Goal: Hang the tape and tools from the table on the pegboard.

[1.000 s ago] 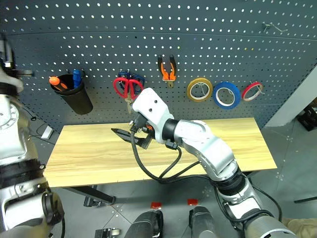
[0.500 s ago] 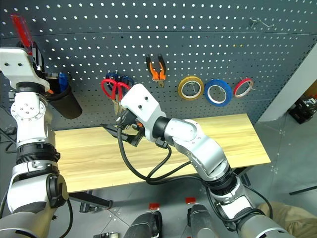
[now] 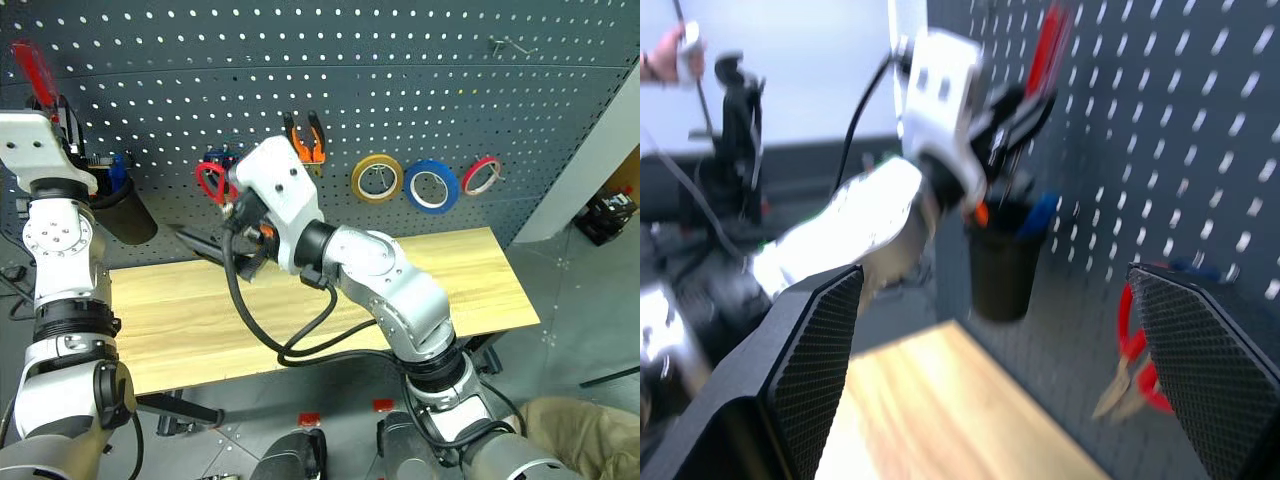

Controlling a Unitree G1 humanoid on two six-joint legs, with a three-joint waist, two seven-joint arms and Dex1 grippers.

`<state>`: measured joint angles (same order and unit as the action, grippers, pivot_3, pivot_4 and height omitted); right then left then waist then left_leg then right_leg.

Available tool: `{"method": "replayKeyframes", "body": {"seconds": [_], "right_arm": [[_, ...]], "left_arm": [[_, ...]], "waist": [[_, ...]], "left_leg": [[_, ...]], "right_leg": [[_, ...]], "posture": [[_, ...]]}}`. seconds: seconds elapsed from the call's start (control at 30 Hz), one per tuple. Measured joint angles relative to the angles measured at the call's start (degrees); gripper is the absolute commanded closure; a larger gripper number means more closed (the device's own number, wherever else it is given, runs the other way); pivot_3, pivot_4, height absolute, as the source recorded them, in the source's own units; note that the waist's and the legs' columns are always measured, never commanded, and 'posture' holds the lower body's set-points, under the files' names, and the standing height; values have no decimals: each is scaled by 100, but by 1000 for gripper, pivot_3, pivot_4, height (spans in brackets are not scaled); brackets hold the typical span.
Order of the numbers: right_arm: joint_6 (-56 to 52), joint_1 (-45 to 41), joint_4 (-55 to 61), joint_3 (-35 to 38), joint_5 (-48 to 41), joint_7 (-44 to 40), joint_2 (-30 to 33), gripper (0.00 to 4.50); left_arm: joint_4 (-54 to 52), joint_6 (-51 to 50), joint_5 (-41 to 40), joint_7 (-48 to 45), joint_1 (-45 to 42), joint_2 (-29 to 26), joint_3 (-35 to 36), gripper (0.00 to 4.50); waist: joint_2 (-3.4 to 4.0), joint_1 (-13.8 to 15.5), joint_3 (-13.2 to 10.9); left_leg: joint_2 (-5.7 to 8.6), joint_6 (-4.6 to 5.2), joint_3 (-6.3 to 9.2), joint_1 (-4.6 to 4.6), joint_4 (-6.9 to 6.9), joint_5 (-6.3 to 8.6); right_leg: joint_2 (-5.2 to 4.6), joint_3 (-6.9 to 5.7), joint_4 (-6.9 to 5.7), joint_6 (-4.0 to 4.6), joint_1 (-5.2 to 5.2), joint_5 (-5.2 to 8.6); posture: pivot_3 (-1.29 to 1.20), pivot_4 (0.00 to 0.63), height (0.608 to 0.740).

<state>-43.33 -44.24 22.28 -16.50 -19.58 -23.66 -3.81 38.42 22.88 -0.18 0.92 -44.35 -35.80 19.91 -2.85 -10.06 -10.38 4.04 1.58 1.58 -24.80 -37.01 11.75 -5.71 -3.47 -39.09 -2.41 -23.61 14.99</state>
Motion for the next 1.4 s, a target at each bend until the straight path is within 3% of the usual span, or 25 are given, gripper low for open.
{"method": "replayKeyframes", "body": {"seconds": [0.13,0.37,0.63,0.83,1.17,1.33,1.4], "right_arm": [[47,-18,-5,84,-4,3,-18,0],[83,-18,-13,83,-1,-5,-14,0],[140,-17,-18,76,14,-4,37,0],[214,-1,-24,79,24,-15,137,0],[609,909,-9,469,195,-86,1115,0],[1208,1712,-641,668,679,425,1192,0],[1636,2172,-1238,729,891,664,1107,0]], "left_arm": [[-107,-137,-72,88,92,-6,81,3639],[-215,-252,-147,179,124,-5,81,1484],[-619,-363,-300,138,132,76,57,1484],[-2286,-747,-368,-427,870,383,-430,1484],[-4551,-2959,-787,-53,3304,1073,173,1484],[-4719,-4080,-1043,229,3650,1410,492,1484],[-4726,-4285,-1055,280,3714,1499,513,1484]], "waist": [[2,-5,40],[0,-35,71],[-3,-134,117],[17,-159,213],[73,-267,375],[75,-154,514],[68,-104,567]], "left_leg": [[0,2,1,0,0,1],[0,2,2,0,-1,1],[1,1,2,0,-1,1],[2,-7,-3,1,-1,-4],[-41,3,-5,21,0,6],[-44,1,-6,54,-4,4],[-45,-2,-7,106,2,8]], "right_leg": [[0,-1,0,0,-1,0],[0,0,-1,1,-1,0],[0,4,-2,1,2,0],[1,17,4,1,6,0],[53,33,2,11,21,-6],[59,31,8,23,47,-13],[59,30,17,23,92,-12]], "posture": [[-266,100,740],[-268,98,740],[-276,93,740],[-274,87,740],[-224,44,740],[-206,19,740],[-197,6,740]]}}
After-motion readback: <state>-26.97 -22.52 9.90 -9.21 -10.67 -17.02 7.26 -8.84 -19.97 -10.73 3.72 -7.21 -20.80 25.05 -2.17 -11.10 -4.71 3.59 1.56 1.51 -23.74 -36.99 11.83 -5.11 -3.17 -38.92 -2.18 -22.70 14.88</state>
